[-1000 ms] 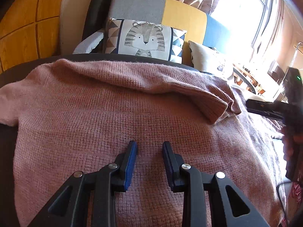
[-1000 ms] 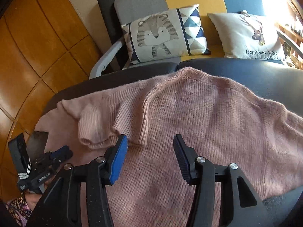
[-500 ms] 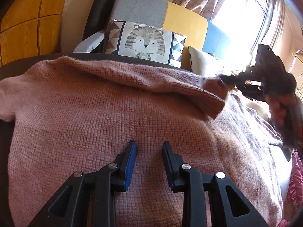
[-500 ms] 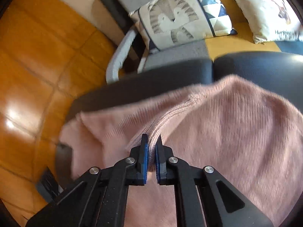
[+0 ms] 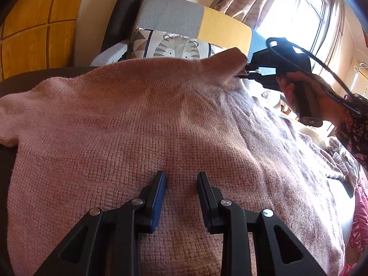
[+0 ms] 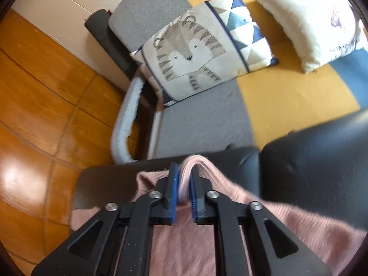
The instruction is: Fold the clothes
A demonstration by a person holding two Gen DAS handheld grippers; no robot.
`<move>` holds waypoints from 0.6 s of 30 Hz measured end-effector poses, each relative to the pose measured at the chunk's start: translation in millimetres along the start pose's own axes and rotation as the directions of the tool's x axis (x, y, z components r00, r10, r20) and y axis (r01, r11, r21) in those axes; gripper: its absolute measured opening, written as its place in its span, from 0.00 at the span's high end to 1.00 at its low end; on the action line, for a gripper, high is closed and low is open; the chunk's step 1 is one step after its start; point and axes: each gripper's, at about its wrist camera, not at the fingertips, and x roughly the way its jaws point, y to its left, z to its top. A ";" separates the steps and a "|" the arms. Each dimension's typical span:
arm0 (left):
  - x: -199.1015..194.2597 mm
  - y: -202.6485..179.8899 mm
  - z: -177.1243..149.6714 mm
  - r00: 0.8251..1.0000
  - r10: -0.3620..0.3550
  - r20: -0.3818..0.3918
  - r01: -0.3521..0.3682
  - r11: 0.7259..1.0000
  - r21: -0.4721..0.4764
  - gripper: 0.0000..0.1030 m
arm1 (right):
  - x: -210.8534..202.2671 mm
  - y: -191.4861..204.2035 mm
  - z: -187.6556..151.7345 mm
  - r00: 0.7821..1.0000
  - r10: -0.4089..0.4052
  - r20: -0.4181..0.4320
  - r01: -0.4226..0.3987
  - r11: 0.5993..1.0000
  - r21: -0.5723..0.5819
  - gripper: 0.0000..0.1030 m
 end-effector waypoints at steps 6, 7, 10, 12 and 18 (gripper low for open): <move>-1.1 3.4 -2.6 1.000 -0.013 0.006 0.013 1.000 -0.010 0.73 | -14.3 7.9 -1.8 0.993 -0.067 0.095 0.077 0.991 -0.113 0.58; -1.1 3.7 -2.8 1.000 -0.014 0.006 0.014 1.000 -0.010 0.73 | -17.0 9.2 -5.9 0.992 -0.079 0.097 0.092 0.987 -0.133 0.58; -1.0 3.7 -2.4 1.000 -0.015 0.006 0.015 1.000 -0.011 0.73 | -23.1 13.7 -31.2 0.992 -0.103 0.076 0.118 0.969 -0.219 0.58; -1.0 3.6 -2.4 1.000 -0.015 0.005 0.015 1.000 -0.010 0.73 | -24.4 21.1 -63.1 0.987 -0.155 0.051 0.163 0.936 -0.313 0.58; -0.6 1.4 0.0 1.000 -0.013 0.001 0.014 1.000 -0.009 0.73 | -45.9 43.2 -163.7 0.927 -0.356 0.116 0.357 0.747 -0.561 0.58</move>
